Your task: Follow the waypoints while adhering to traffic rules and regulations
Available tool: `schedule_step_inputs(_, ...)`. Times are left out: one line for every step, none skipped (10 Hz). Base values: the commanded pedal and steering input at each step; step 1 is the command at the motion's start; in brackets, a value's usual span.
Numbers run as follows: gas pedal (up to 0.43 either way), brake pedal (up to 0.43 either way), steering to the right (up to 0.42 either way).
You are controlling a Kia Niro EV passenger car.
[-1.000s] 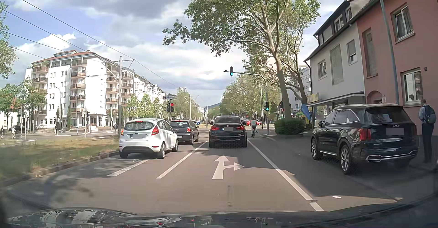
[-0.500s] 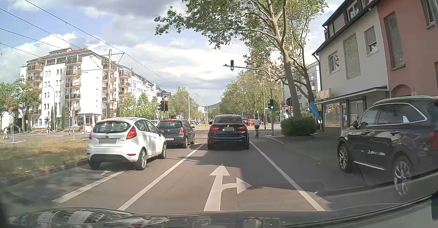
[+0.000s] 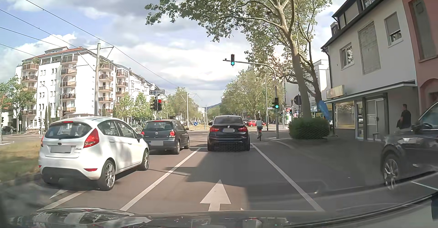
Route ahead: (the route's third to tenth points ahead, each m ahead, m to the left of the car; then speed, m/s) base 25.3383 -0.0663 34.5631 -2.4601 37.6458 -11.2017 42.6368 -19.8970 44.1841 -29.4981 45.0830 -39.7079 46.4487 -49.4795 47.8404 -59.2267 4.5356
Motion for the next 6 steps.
schedule_step_inputs(0.000, 0.000, 0.000)
schedule_step_inputs(0.000, 0.000, 0.000)
schedule_step_inputs(0.000, 0.000, 0.000)
schedule_step_inputs(0.110, 0.000, 0.000)
schedule_step_inputs(0.138, 0.000, 0.000)
schedule_step_inputs(0.157, 0.000, 0.000)
